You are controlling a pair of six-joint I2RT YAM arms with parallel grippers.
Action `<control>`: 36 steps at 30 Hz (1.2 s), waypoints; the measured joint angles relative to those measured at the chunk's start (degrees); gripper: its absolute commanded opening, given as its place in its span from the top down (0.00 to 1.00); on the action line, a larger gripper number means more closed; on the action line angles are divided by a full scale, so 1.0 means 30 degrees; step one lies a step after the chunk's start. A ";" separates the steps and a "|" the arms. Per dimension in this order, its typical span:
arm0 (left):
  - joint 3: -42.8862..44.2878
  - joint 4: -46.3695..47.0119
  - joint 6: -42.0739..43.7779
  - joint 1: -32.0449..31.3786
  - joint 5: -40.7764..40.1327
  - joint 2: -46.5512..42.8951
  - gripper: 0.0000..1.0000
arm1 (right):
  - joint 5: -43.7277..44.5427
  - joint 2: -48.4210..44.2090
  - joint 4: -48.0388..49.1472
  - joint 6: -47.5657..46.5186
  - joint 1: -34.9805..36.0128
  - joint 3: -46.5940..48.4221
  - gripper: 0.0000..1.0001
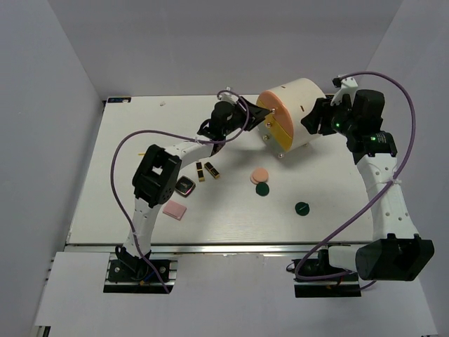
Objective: Organize the makeup
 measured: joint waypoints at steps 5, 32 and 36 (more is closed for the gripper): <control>0.1406 0.0619 -0.0321 -0.0044 0.0000 0.0291 0.46 | -0.0401 0.0007 0.0430 -0.0080 -0.0306 -0.0379 0.42; 0.2084 0.0087 -0.0634 -0.0160 0.0423 0.1311 0.42 | -0.0962 -0.0109 0.1056 -0.0102 -0.1464 -0.1311 0.42; 0.2091 0.0211 -0.0721 -0.0160 0.0539 0.1311 0.44 | -0.0976 -0.0357 0.1180 -0.0102 -0.1464 -0.1647 0.42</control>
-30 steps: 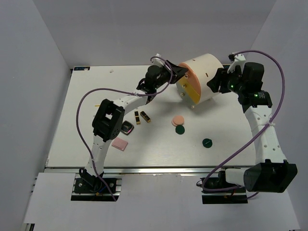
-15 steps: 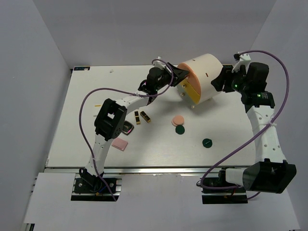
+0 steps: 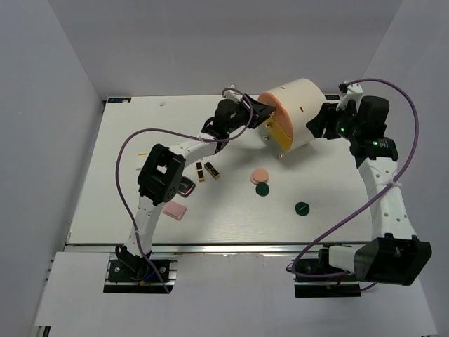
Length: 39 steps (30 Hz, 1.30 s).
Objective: Organize the makeup
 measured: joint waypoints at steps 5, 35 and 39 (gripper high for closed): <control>-0.0160 0.0357 -0.0255 -0.0022 0.0415 0.0000 0.45 | -0.0044 -0.0138 0.0109 0.0022 0.0000 -0.0197 0.43; -0.3949 0.2688 -0.0933 0.0124 0.0168 -0.2055 0.86 | -0.0058 -0.1508 0.0291 -0.0036 0.0000 -0.2091 0.42; -0.7198 0.2834 -0.0517 0.0495 0.0080 -0.4677 0.85 | -0.0226 -0.1996 0.0277 -0.0605 0.0000 -0.2718 0.38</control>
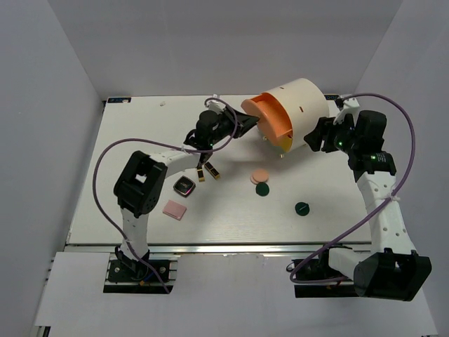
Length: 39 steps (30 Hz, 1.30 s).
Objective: Organize the makeup
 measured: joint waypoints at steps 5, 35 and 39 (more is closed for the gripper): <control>-0.2878 0.0299 0.0452 0.0372 -0.0051 -0.2375 0.55 | -0.0896 -0.0444 -0.0226 -0.1326 -0.0022 -0.0707 0.19; -0.7067 -0.5931 0.4539 0.1173 -0.2754 -0.9544 0.33 | -0.1144 -0.1676 -0.6433 -1.3908 0.4065 -0.7643 0.28; -0.8131 -0.8408 0.5952 0.1392 -0.3854 -1.2014 0.34 | 0.1756 -0.0860 -0.6645 -1.4243 0.4189 -0.8524 0.30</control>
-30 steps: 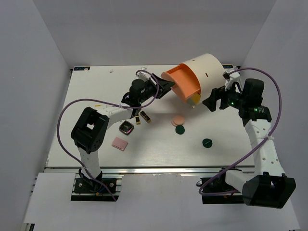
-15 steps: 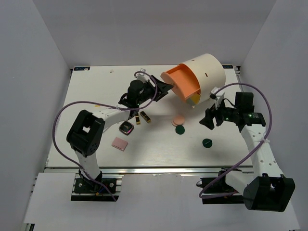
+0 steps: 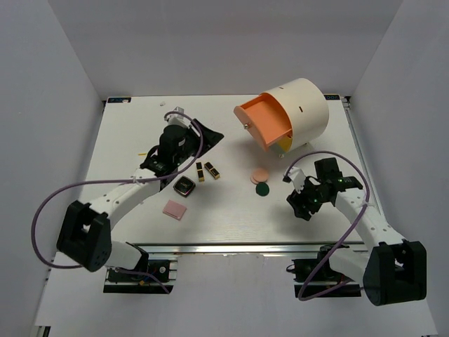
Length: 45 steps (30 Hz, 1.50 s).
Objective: Organize the makeup
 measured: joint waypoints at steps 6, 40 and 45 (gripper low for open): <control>-0.2229 -0.2827 0.1188 0.0306 -0.1122 -0.3504 0.30 | 0.2506 0.0962 0.0372 -0.0095 0.0000 -0.0736 0.31; -0.6360 -0.1239 0.1421 -0.1821 0.0699 -0.5683 0.29 | 0.0583 0.2120 0.4867 -0.0605 0.0000 -0.2127 1.00; -0.6360 -0.0765 0.1362 -0.2302 0.0707 -0.4918 0.29 | -0.1005 -0.0685 0.3555 -0.0838 0.0000 -0.1268 1.00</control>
